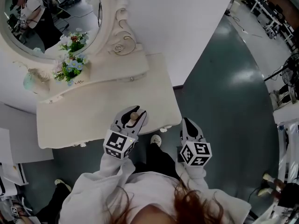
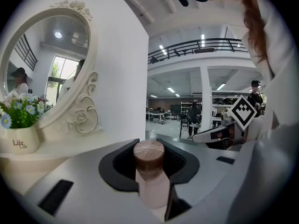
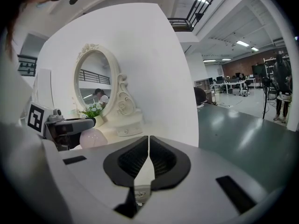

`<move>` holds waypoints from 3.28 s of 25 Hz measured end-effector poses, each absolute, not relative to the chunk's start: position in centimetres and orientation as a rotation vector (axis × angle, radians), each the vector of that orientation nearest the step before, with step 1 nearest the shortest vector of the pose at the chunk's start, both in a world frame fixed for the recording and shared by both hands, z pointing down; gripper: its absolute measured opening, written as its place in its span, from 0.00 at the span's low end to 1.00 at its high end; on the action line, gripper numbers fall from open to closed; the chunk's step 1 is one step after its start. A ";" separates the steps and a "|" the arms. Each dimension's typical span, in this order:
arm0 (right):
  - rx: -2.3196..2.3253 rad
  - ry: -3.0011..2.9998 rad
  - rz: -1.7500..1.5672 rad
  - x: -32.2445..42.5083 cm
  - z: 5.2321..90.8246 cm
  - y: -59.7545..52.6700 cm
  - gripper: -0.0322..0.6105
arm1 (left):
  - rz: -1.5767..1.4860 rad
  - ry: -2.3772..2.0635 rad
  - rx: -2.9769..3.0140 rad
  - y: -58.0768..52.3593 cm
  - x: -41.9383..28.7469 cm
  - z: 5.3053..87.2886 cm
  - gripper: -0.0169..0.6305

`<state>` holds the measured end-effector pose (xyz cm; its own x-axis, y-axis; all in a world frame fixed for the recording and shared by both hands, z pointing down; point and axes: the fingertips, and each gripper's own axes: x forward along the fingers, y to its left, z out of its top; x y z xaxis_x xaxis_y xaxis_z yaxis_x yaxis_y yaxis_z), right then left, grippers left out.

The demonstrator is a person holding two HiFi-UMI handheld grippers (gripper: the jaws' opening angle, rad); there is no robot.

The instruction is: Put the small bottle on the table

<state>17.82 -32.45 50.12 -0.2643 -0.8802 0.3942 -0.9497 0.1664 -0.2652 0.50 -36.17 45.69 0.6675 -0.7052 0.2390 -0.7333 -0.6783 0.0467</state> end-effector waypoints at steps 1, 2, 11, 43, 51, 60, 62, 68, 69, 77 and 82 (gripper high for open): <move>1.805 -2.273 0.708 18.1 50.3 -32.8 0.11 | 0.305 -1.187 2.734 -36.7 0.9 45.9 0.22; 1.805 -2.267 0.716 18.5 50.4 -33.1 0.11 | 0.304 -1.186 2.729 -37.2 1.2 46.1 0.22; 1.782 -2.239 0.754 20.9 52.4 -37.3 0.11 | 0.306 -1.239 2.691 -43.0 4.7 48.6 0.22; 1.724 -2.128 0.844 24.3 57.4 -42.8 0.11 | 0.498 -1.733 2.443 -61.5 10.1 57.6 0.22; 1.726 -2.130 0.852 23.8 57.6 -43.1 0.11 | 0.509 -1.803 2.430 -63.3 10.6 57.6 0.23; 1.757 -2.132 0.808 23.5 56.5 -42.5 0.11 | 0.540 -1.618 2.421 -61.3 11.3 59.3 0.53; 1.766 -2.136 0.794 23.2 56.2 -42.2 0.11 | 0.549 -1.585 2.424 -59.8 11.1 59.7 0.54; 1.784 -2.169 0.762 21.2 54.7 -41.6 0.11 | 0.539 -1.409 2.413 -54.2 9.8 60.0 0.55; 1.783 -2.181 0.755 20.8 54.4 -41.5 0.11 | 0.522 -1.390 2.399 -53.5 9.3 59.9 0.55; 1.736 -2.278 0.687 17.8 52.6 -41.6 0.11 | 0.356 -1.338 2.368 -49.9 4.0 56.1 0.55; 1.694 -2.339 0.633 16.5 51.2 -41.7 0.11 | 0.309 -1.273 2.430 -47.3 2.1 53.1 0.55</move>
<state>16.46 -41.71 51.25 -0.3319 -0.8595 0.3888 -0.9382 0.2580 -0.2307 2.05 -47.32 53.08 0.5656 -0.7413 0.3613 -0.8245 -0.5180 0.2278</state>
